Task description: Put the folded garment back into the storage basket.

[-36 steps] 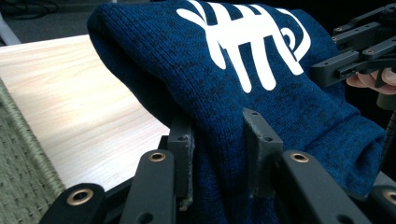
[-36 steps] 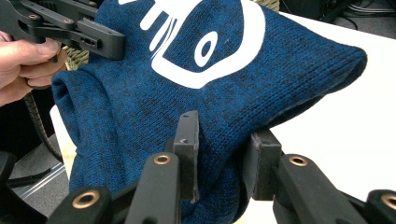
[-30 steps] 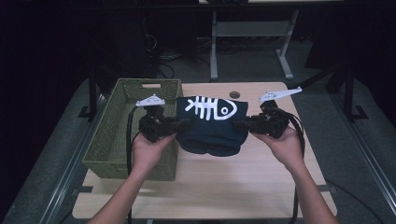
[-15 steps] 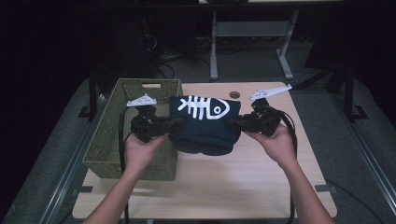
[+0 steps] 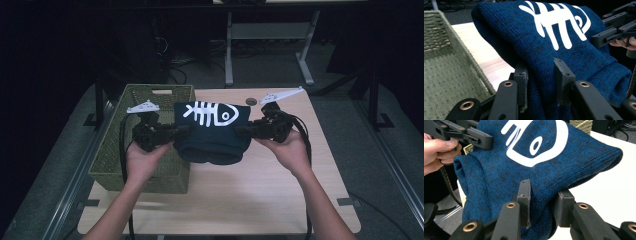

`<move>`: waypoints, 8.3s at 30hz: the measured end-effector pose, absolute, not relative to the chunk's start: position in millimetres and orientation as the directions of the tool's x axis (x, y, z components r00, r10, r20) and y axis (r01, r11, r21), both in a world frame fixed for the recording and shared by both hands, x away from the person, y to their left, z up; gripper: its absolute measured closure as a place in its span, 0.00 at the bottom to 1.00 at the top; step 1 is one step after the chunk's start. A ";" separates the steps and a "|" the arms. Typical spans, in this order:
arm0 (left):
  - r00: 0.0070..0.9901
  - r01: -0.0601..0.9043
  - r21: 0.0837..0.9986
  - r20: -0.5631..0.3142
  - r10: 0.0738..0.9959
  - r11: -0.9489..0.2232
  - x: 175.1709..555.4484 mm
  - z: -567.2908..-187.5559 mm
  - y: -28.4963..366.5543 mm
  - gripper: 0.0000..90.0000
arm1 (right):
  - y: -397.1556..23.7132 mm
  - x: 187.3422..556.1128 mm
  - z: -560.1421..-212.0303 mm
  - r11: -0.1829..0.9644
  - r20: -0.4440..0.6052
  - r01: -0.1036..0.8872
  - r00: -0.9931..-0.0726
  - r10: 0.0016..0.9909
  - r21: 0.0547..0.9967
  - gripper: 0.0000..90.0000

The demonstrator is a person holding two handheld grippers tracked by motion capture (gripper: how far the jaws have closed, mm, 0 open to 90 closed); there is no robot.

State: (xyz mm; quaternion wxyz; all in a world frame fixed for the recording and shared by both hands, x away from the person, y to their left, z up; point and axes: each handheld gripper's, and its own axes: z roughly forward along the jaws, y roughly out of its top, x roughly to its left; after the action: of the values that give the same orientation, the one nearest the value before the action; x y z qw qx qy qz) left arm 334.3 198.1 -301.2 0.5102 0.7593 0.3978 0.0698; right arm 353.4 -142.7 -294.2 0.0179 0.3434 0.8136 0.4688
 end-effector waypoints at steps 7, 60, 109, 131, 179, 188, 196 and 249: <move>0.664 0.535 0.830 -0.299 0.685 -0.156 333.2 -299.1 208.7 0.75 | -131.5 356.5 -292.0 0.336 0.288 0.530 -0.777 0.560 0.778 0.78; 0.573 0.565 0.819 -0.304 0.761 -0.098 329.4 -302.1 297.9 0.75 | -39.6 386.8 -294.1 0.376 0.309 0.501 -0.830 0.464 0.780 0.78; 0.400 0.645 0.764 -0.311 0.862 -0.024 341.1 -332.0 361.3 0.73 | 45.4 405.3 -324.4 0.390 0.323 0.518 -0.824 0.465 0.761 0.77; 0.349 0.681 0.730 -0.266 0.899 -0.049 346.7 -346.5 363.8 0.70 | 63.7 405.3 -342.0 0.453 0.302 0.532 -0.820 0.486 0.716 0.75; 0.521 0.555 0.819 -0.206 0.828 -0.146 342.6 -316.8 273.5 0.40 | -63.9 397.0 -312.1 0.306 0.289 0.520 -0.774 0.563 0.797 0.38; 0.573 0.529 0.833 -0.210 0.792 -0.162 340.5 -313.8 245.2 0.35 | -95.3 388.4 -314.6 0.283 0.297 0.534 -0.753 0.587 0.797 0.36; 0.620 0.506 0.841 -0.198 0.759 -0.194 334.5 -311.7 219.5 0.31 | -128.6 379.3 -315.7 0.243 0.298 0.542 -0.722 0.625 0.804 0.35; 0.787 0.437 0.839 -0.183 0.590 -0.323 285.4 -335.9 93.2 0.22 | -261.5 311.0 -338.3 0.157 0.232 0.559 -0.561 0.795 0.814 0.30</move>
State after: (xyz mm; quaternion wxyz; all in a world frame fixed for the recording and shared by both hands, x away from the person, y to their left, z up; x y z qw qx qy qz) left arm 285.4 93.2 -335.9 0.4878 0.8095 0.3172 0.0781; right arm 311.0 -261.5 -338.3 0.1261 0.4515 0.7500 0.4667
